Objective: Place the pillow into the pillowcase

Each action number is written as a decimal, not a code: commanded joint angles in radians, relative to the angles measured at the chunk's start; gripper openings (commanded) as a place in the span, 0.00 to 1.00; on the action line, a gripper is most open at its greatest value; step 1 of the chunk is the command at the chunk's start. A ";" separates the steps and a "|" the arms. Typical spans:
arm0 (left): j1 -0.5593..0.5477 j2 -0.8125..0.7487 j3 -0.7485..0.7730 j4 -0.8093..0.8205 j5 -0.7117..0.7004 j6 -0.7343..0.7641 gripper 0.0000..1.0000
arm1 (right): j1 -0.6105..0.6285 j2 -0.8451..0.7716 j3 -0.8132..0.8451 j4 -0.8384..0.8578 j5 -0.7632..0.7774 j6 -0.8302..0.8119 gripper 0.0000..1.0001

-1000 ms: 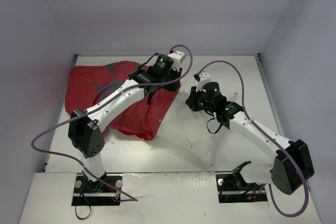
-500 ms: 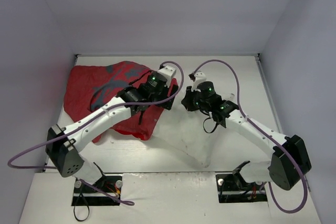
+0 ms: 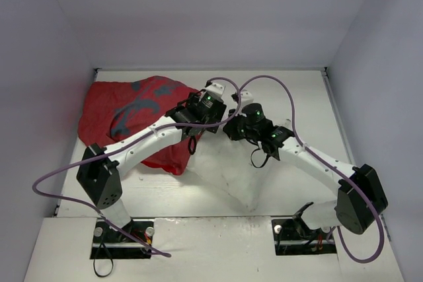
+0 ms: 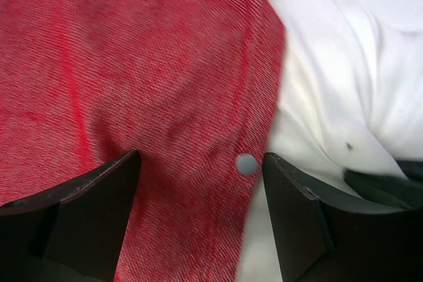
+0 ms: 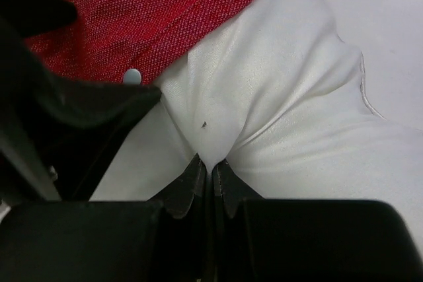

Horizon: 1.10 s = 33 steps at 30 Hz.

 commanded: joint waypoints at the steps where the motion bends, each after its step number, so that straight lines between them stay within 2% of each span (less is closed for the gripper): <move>1: 0.037 -0.026 0.052 0.037 -0.110 0.016 0.70 | 0.022 0.000 0.012 0.029 -0.026 0.022 0.00; 5: 0.060 -0.013 0.047 0.035 -0.077 0.019 0.58 | 0.022 0.009 0.013 0.038 -0.025 0.019 0.00; 8: 0.069 -0.014 0.041 0.033 -0.031 0.018 0.33 | 0.022 0.021 0.016 0.052 -0.034 0.021 0.00; 9: 0.069 -0.015 0.039 0.033 -0.007 0.018 0.19 | 0.022 0.028 0.016 0.061 -0.039 0.022 0.00; 12: 0.064 -0.052 0.049 0.035 0.059 0.028 0.00 | 0.022 0.044 0.018 0.075 -0.063 0.021 0.00; 14: 0.058 -0.098 0.100 0.035 0.123 0.039 0.00 | 0.022 0.049 0.021 0.094 -0.088 0.025 0.00; 17: 0.032 -0.123 0.180 0.040 0.394 0.013 0.00 | 0.021 0.060 0.016 0.147 -0.114 0.059 0.00; 18: 0.028 -0.117 0.225 0.065 0.583 -0.052 0.00 | 0.021 0.063 0.015 0.166 -0.117 0.079 0.00; 20: 0.028 -0.103 0.218 0.178 0.816 -0.178 0.00 | 0.022 0.071 0.000 0.242 -0.134 0.141 0.00; 22: 0.023 -0.092 0.190 0.239 0.904 -0.243 0.00 | 0.024 0.074 -0.008 0.304 -0.131 0.180 0.00; 23: 0.020 -0.094 0.170 0.251 0.915 -0.255 0.00 | 0.024 0.077 -0.008 0.316 -0.112 0.191 0.00; 25: 0.025 -0.111 0.104 0.218 0.843 -0.235 0.00 | 0.027 0.084 -0.007 0.330 -0.089 0.199 0.00; 29: 0.109 -0.182 -0.009 0.159 0.747 -0.238 0.00 | 0.026 0.100 -0.011 0.335 -0.063 0.188 0.00; 31: 0.130 -0.219 -0.029 0.080 0.612 -0.197 0.23 | 0.026 0.101 -0.016 0.333 -0.059 0.170 0.00; 32: 0.130 -0.230 -0.030 0.032 0.534 -0.162 0.41 | 0.024 0.097 -0.026 0.334 -0.059 0.162 0.00; 33: 0.130 -0.244 -0.034 0.012 0.498 -0.157 0.49 | 0.024 0.092 -0.031 0.331 -0.059 0.150 0.00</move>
